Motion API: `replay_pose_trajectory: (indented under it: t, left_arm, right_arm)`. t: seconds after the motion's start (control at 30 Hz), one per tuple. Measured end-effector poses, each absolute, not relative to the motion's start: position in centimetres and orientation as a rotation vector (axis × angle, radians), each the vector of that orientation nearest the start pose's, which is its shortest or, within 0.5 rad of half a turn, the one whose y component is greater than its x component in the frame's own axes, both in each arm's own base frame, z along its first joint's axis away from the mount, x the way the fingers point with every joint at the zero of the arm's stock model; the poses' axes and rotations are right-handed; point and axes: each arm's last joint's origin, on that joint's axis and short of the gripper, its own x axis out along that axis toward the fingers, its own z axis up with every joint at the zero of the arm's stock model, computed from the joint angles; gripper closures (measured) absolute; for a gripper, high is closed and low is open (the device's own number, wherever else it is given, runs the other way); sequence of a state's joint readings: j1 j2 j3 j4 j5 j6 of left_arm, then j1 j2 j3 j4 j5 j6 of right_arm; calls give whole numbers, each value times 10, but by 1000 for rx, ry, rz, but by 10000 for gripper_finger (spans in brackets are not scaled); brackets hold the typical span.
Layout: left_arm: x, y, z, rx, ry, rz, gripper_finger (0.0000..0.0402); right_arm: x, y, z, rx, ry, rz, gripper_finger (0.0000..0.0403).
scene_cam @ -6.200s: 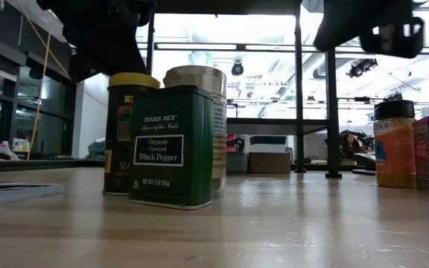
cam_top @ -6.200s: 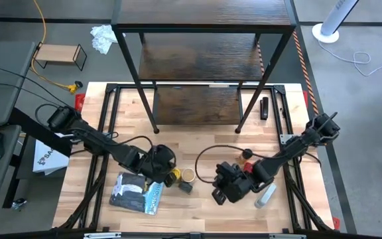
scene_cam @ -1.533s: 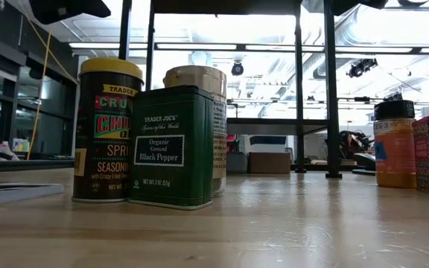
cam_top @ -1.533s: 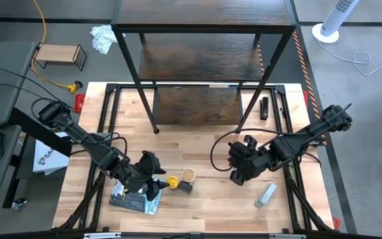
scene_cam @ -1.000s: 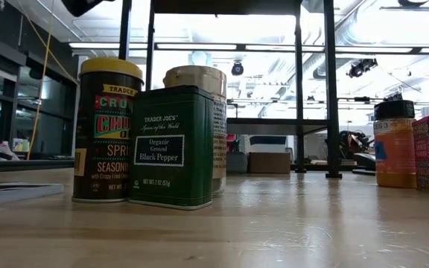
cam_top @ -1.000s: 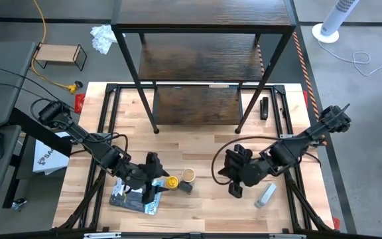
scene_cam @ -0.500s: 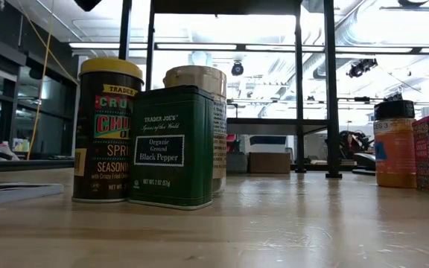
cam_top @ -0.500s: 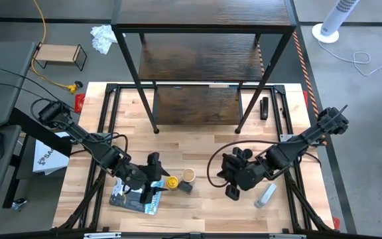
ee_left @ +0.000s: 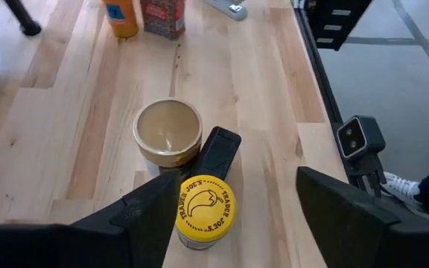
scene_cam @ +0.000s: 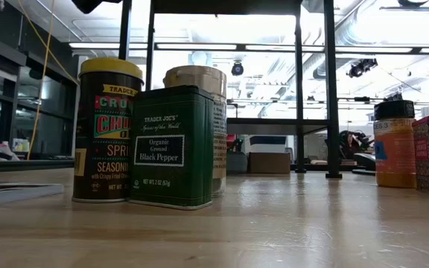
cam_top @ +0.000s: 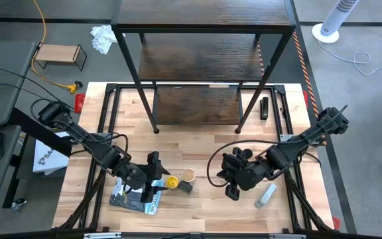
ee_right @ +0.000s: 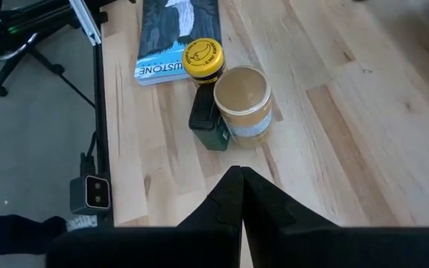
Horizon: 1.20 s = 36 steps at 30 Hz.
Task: Shelf spices
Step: Put the gold seasoning bottle on the shelf
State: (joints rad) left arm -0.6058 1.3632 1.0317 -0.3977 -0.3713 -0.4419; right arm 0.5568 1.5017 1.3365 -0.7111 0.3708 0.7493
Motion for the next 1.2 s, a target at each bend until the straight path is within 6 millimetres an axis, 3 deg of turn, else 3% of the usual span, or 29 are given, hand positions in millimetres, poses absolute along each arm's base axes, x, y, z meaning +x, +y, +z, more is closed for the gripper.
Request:
replay_pose_trajectory:
  t: [0.27, 0.5, 0.7, 0.83, 0.97, 1.07, 1.13, 1.2]
  left_arm:
    - [246, -150, 275, -197, 720, -109, 137]
    - [249, -142, 273, -177, 764, -146, 116]
    - [251, -135, 271, -144, 778, -110, 93]
    - [246, -133, 266, -103, 841, -92, 90]
    - [245, -128, 264, -57, 845, -16, 90]
    - [246, -127, 265, -26, 824, 12, 107]
    - [246, -127, 265, -35, 811, 35, 135]
    - [245, -127, 265, -51, 810, 67, 180]
  right_arm:
    - [277, 158, 319, 244, 699, -108, 370]
    - [289, 163, 318, 273, 608, -139, 268]
    - [322, 175, 285, 289, 603, -135, 164]
    - [347, 172, 258, 305, 611, -169, 120]
    - [367, 168, 244, 337, 613, -147, 113]
    - [378, 167, 244, 324, 582, -100, 123]
    - [384, 166, 247, 295, 580, -97, 158]
    - [387, 164, 250, 297, 600, -99, 220]
